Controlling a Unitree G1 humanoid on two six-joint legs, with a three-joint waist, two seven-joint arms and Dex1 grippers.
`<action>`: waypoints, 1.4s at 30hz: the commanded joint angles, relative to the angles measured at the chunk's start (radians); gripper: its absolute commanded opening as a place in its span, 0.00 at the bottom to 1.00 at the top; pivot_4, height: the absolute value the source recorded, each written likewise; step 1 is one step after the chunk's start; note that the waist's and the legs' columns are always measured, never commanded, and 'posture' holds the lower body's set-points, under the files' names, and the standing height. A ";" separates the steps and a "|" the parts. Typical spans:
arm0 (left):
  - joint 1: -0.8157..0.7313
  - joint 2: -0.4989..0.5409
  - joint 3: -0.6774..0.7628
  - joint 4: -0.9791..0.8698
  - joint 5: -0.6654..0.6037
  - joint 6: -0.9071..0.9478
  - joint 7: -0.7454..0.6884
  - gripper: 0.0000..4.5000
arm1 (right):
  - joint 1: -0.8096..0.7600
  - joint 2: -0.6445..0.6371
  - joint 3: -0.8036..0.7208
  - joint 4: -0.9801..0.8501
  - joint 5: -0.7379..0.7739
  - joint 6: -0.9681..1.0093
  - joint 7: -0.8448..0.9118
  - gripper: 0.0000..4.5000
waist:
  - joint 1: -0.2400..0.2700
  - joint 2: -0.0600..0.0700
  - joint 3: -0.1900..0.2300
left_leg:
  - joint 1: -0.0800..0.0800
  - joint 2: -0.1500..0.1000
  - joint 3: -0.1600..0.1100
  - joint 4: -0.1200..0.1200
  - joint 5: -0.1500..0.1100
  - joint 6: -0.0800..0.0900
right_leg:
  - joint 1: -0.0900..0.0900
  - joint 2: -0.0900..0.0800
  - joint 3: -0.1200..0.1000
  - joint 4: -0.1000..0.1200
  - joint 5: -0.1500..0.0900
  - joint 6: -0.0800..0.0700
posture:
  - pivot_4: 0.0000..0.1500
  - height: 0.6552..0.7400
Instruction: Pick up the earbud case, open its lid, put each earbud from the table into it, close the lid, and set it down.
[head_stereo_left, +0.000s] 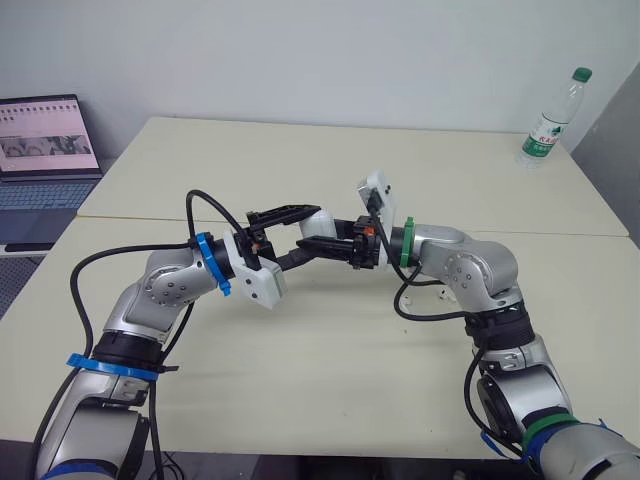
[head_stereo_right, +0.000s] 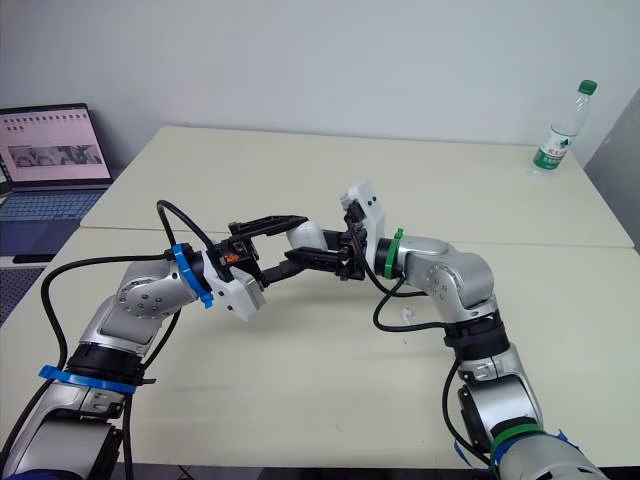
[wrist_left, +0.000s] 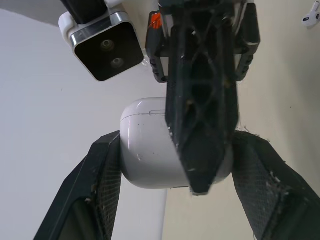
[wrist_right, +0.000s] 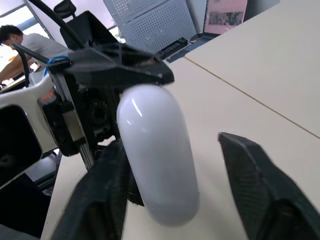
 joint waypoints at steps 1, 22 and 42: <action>-0.022 -0.001 0.000 -0.011 -0.006 -0.022 0.020 0.62 | -0.024 -0.003 -0.028 -0.011 0.026 0.005 -0.002 0.28 | 0.000 0.000 0.000 | 0.000 0.000 0.000 0.000 0.000 0.000 | 0.000 0.000 0.000 0.000 0.000 0.000 | 1.00 1.00; 0.017 0.189 -0.010 -0.322 -0.533 0.765 -0.365 1.00 | 0.086 -0.126 0.162 0.033 -0.311 -0.328 -0.057 0.19 | -0.006 0.000 0.000 | 0.000 0.000 0.000 0.000 0.000 0.000 | 0.000 0.002 0.000 0.000 0.000 0.000 | 1.00 1.00; -0.332 0.150 -0.148 -0.110 -0.389 1.064 -0.789 0.54 | 0.028 -0.075 0.311 -0.017 -0.487 -0.448 0.003 0.19 | -0.001 0.000 0.001 | 0.000 0.001 -0.002 0.000 0.000 0.000 | -0.001 0.010 0.001 0.001 -0.003 -0.002 | 1.00 1.00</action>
